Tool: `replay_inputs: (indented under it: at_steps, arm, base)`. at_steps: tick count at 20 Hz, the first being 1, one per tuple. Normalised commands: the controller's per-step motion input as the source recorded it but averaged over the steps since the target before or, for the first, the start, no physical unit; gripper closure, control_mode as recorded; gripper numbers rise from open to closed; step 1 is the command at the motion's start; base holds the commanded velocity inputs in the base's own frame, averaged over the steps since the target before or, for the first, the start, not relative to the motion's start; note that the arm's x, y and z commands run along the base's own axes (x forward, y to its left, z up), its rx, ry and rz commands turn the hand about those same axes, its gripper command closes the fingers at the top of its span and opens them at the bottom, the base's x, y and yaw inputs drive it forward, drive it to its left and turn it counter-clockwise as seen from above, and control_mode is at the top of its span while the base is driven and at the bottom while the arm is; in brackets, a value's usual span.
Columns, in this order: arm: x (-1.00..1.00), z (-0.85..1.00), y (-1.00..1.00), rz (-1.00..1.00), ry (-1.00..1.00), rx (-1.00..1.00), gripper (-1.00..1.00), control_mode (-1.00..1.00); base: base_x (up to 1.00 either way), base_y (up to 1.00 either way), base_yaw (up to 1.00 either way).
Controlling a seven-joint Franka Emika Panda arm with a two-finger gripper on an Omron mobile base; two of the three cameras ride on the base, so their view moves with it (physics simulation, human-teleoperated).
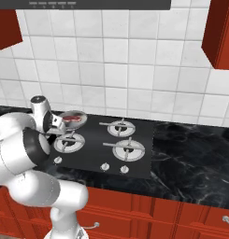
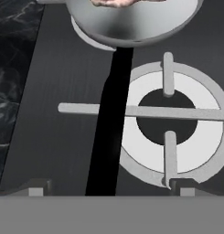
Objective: Pick up the pan with the steak in it and place it on the dining table. Then place the steak on the plate.
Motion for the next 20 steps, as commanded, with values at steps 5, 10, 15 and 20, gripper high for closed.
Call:
replay_inputs:
  at_steps: [5,10,15,20]
  arm:
    - [0.15,-0.23,0.07,0.00,0.00,0.00,-1.00,-1.00]
    - [0.12,-0.19,0.05,0.00,-0.02,0.00,-1.00,-1.00]
    - [0.10,-0.17,0.03,0.00,-0.02,0.00,-1.00,-1.00]
    - [0.11,-0.19,0.04,0.00,-0.02,0.00,-1.00,-1.00]
  base:
    - [0.00,0.00,0.00]
    - [0.00,0.00,0.00]
    - [0.00,0.00,0.00]
    - [0.00,0.00,0.00]
